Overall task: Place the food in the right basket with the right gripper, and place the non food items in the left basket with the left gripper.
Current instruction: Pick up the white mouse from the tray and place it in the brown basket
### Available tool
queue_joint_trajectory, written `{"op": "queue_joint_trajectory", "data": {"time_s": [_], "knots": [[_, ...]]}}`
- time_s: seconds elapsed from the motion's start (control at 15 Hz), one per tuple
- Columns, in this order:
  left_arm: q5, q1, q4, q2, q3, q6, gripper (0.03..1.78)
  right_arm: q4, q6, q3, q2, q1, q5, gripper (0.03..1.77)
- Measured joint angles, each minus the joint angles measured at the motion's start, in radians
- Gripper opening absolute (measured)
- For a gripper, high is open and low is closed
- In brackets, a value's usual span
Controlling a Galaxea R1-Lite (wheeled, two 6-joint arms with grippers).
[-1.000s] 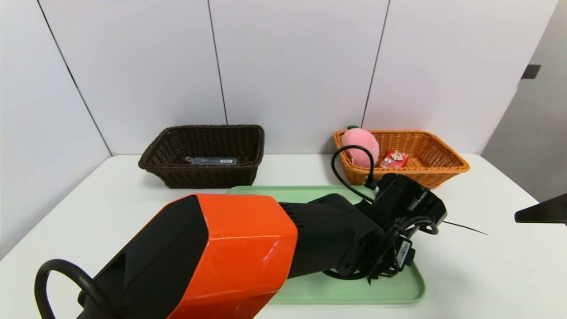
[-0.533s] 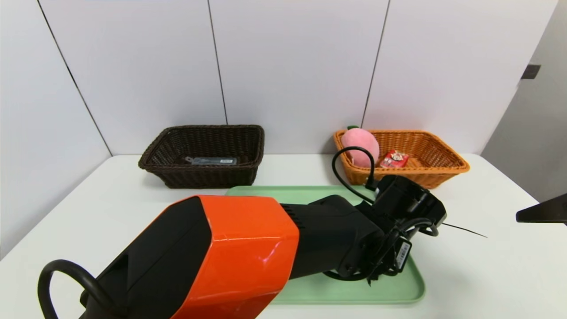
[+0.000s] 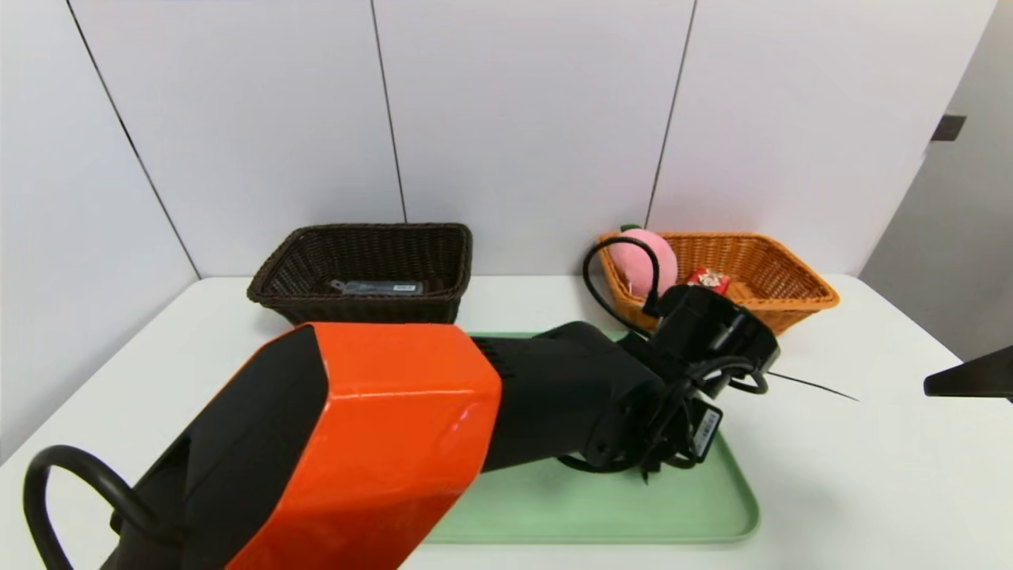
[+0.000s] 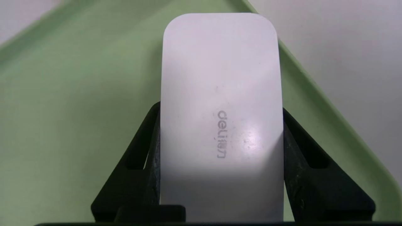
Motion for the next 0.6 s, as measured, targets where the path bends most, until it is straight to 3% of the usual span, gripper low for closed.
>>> {"op": "queue_joint_trajectory", "data": {"time_s": [0.4,0.6], "knots": [[-0.008,0.111,0.130,-0.161,0.000,0.097,1.05,-0.001,-0.003,-0.008,-0.001,0.000,0.001,1.70],[-0.079,0.223,0.225,-0.276,0.000,0.231,1.05,0.000,-0.003,-0.009,-0.008,0.000,0.001,1.70]]}}
